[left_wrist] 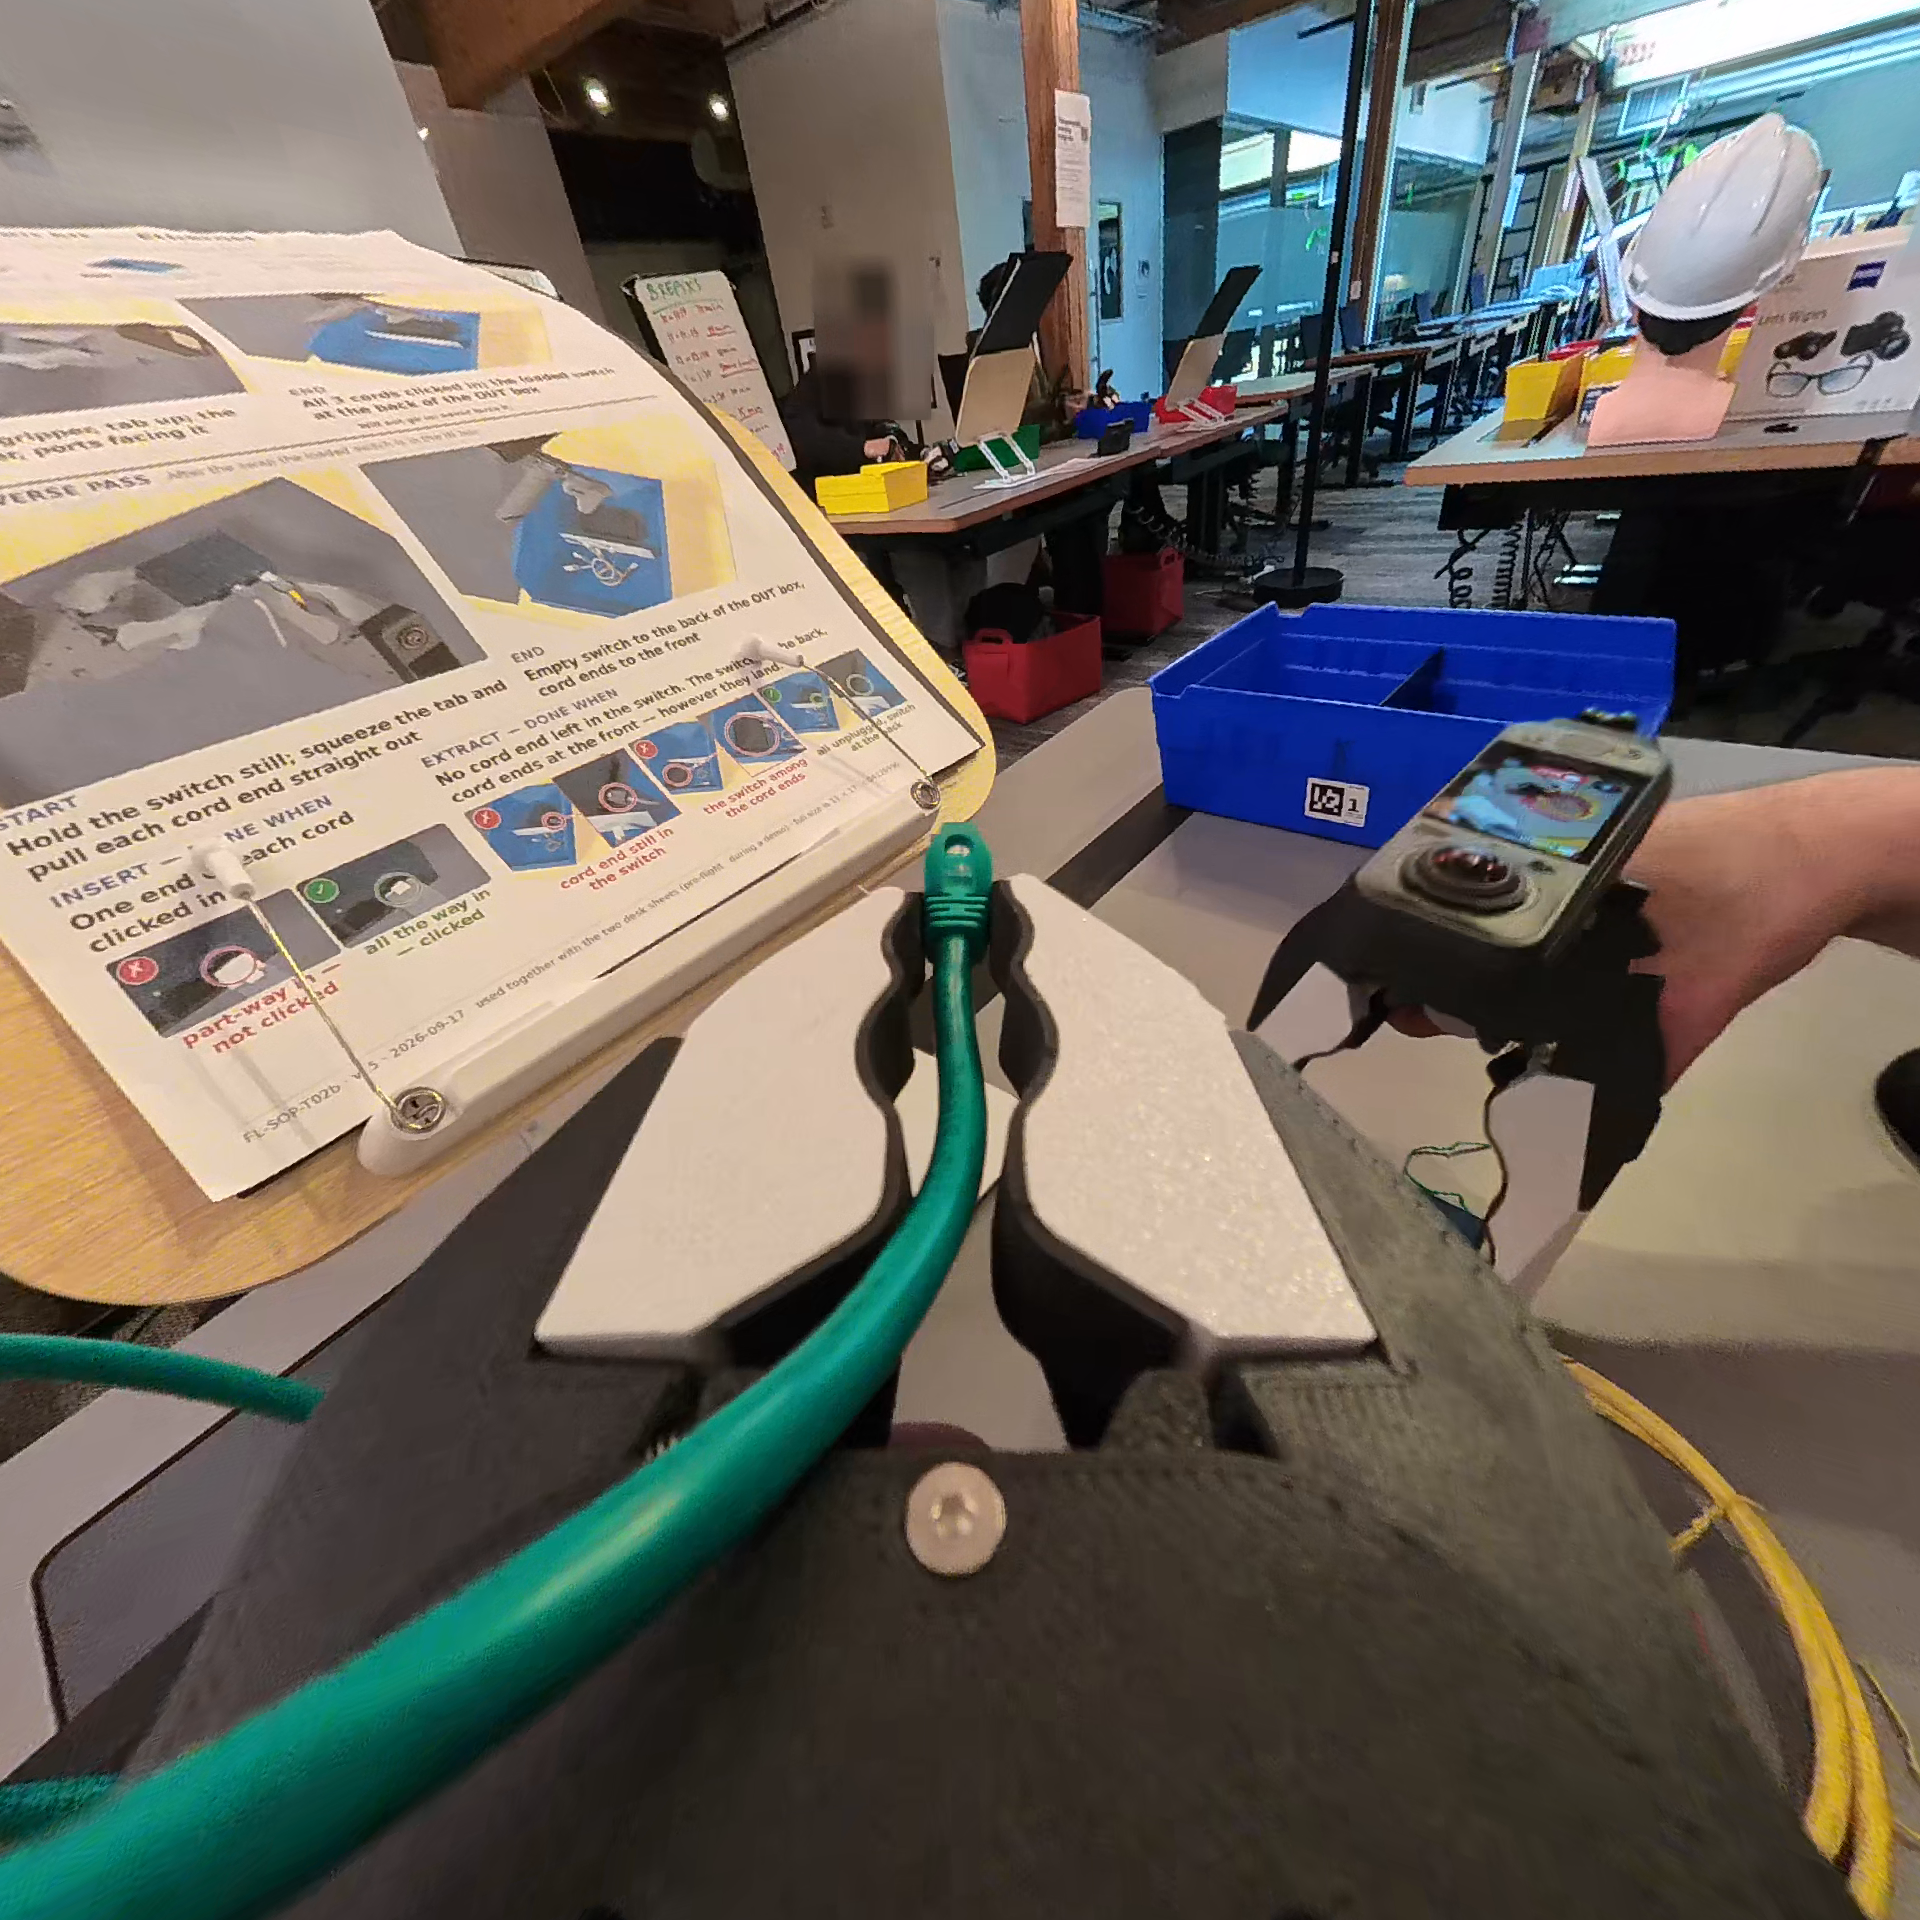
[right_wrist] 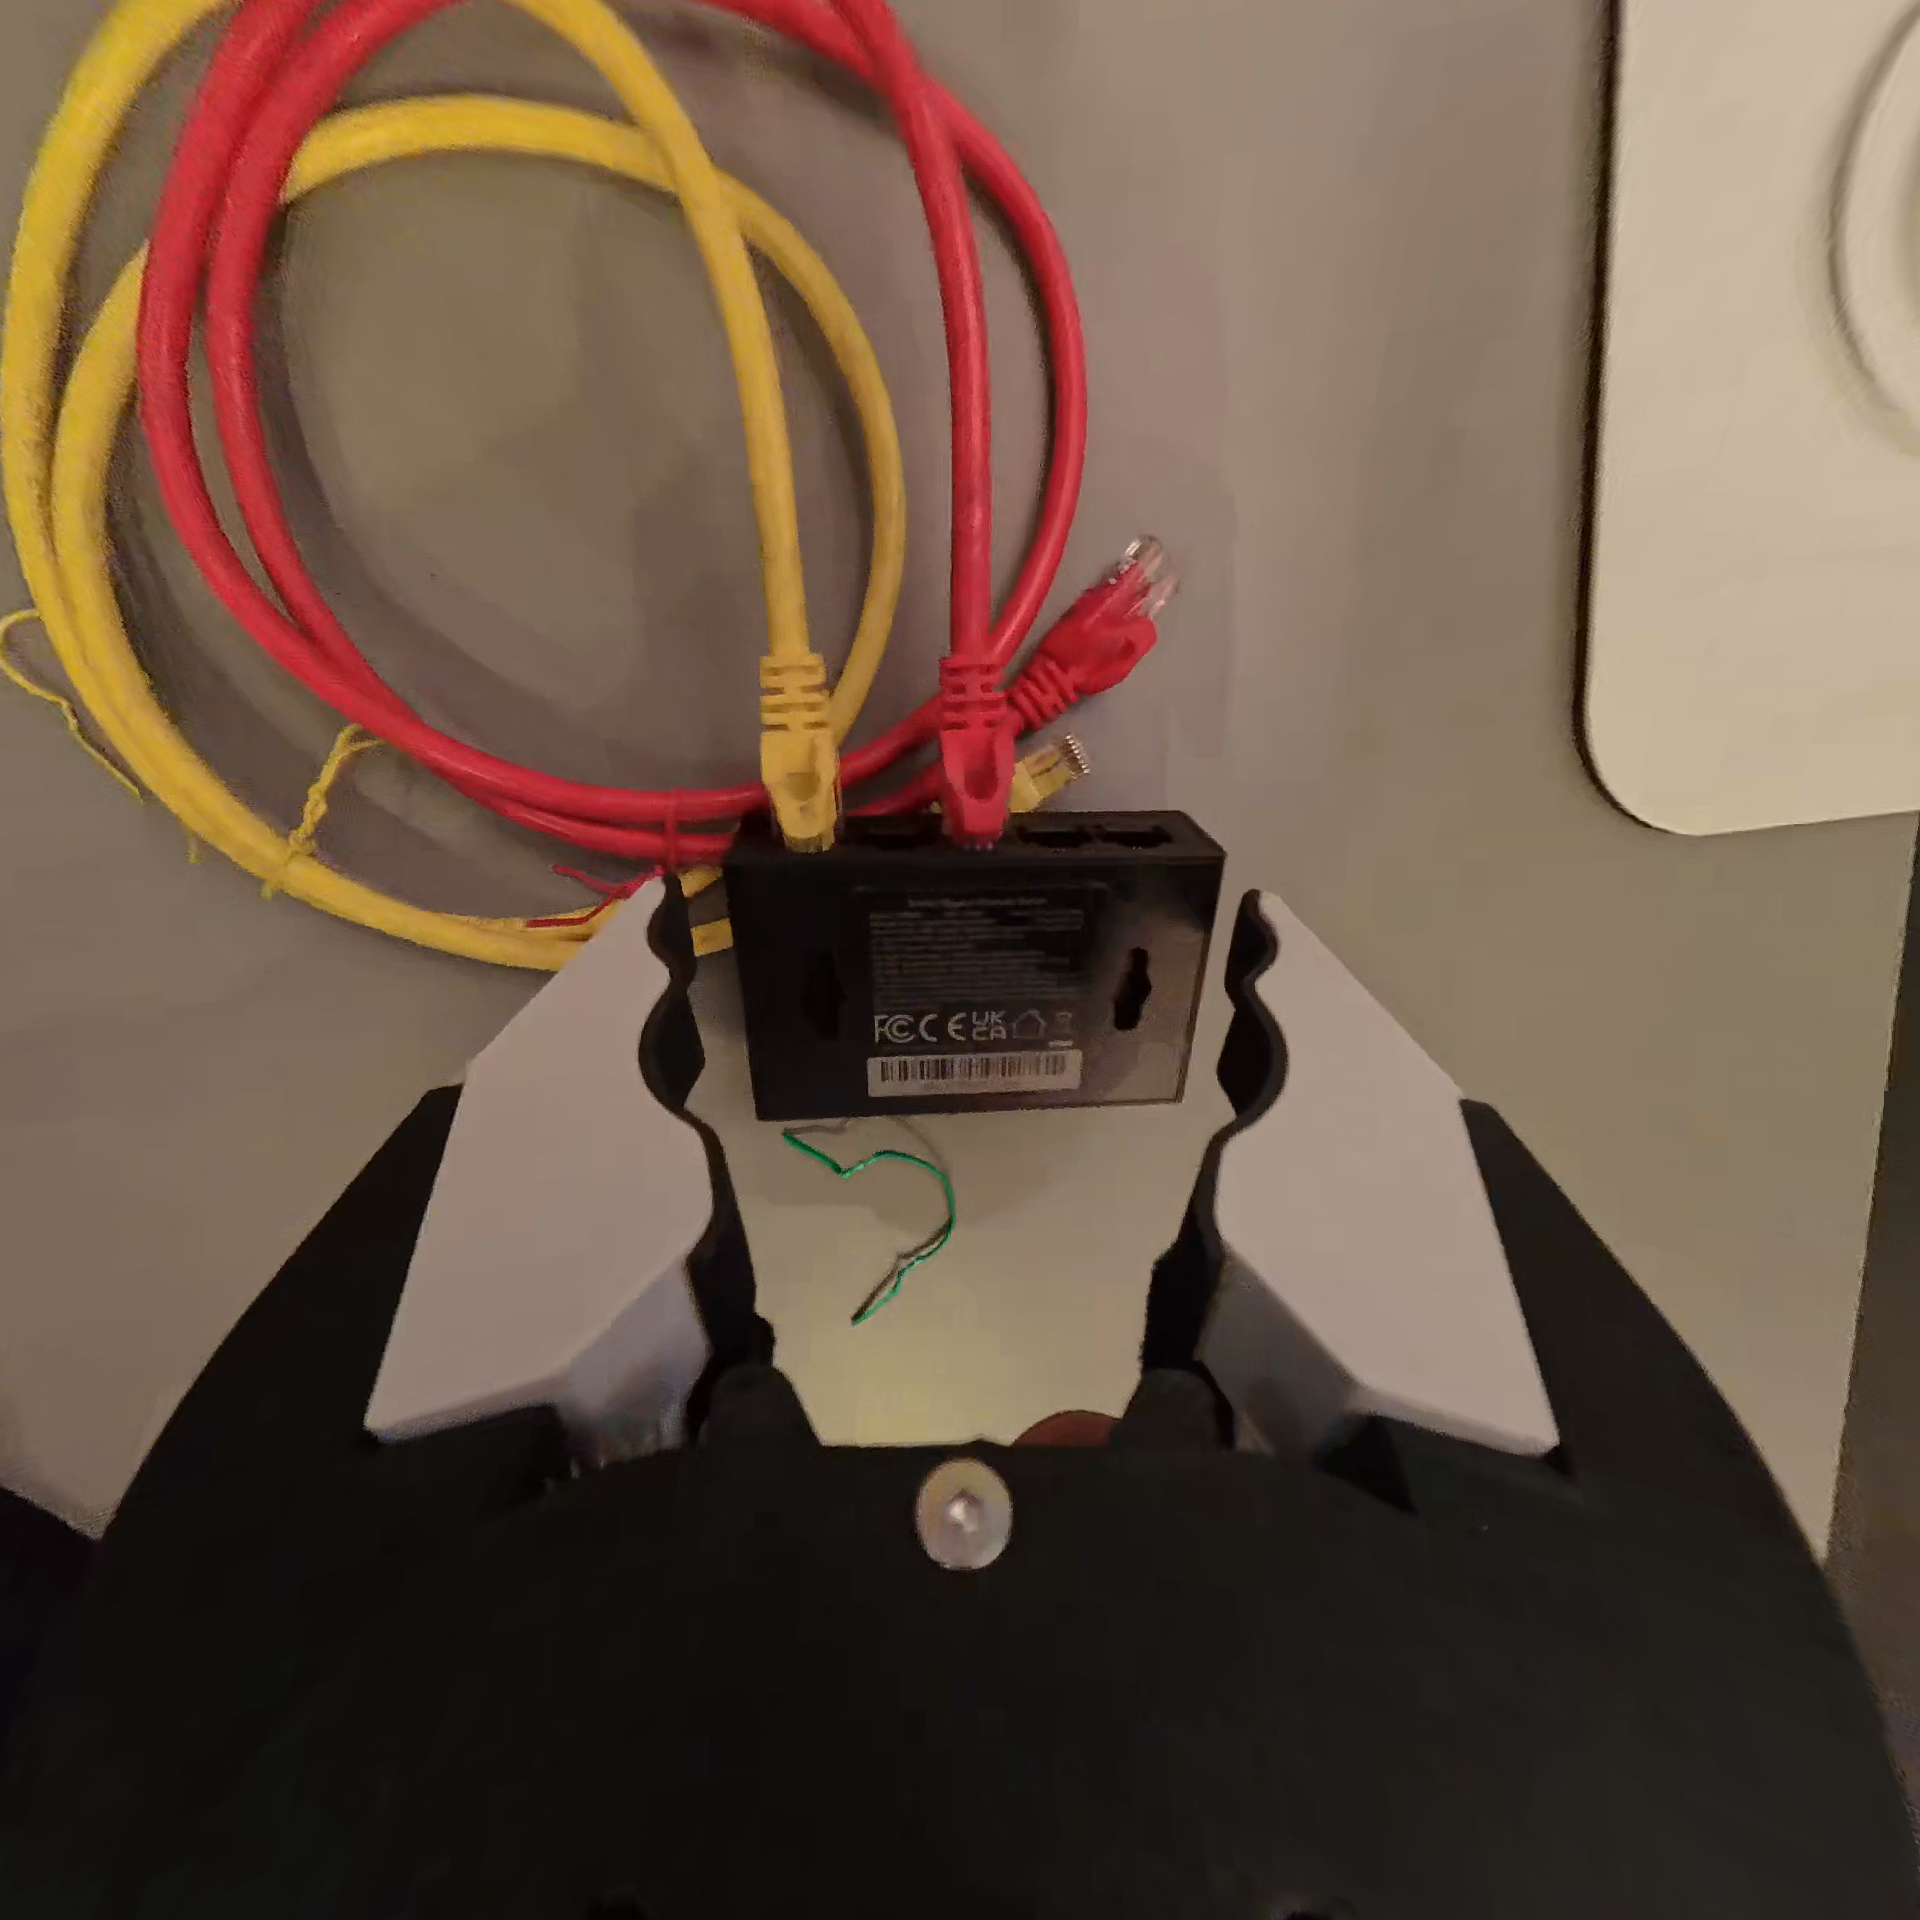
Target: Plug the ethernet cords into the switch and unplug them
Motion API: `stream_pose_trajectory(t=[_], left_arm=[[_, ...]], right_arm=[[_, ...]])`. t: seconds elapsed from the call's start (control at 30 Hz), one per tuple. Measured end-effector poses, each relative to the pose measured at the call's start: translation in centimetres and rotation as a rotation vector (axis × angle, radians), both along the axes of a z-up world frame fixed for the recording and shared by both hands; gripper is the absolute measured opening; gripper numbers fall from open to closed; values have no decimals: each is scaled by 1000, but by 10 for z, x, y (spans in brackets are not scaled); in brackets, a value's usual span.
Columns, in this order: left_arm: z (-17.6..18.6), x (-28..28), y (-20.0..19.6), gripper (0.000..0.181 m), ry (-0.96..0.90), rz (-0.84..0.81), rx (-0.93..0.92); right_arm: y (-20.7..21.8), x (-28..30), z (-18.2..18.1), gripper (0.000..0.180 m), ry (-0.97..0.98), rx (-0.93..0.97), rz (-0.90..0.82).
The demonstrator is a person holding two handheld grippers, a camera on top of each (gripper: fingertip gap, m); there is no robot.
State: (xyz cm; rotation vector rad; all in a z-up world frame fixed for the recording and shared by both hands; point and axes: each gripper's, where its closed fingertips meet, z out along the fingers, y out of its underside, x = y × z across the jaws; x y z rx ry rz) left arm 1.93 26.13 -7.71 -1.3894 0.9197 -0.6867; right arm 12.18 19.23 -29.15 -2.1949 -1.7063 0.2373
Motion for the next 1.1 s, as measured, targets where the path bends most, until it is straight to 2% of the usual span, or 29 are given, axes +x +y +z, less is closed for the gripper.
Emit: stream_pose_trajectory(t=[0.17,0.5,0.9,1.1], left_arm=[[-5,5,-1,12,14,-15,-4],[-21,14,-1,12,52,-55,-20],[-24,19,-12,13,117,-126,-6],[-26,25,-24,12,119,-221,25]], right_arm=[[2,-2,-12,100,-26,-36,40],[4,-4,-6,98,35,-37,42],[-2,-6,65,98,136,17,150],[-6,-12,93,98,180,28,191]])
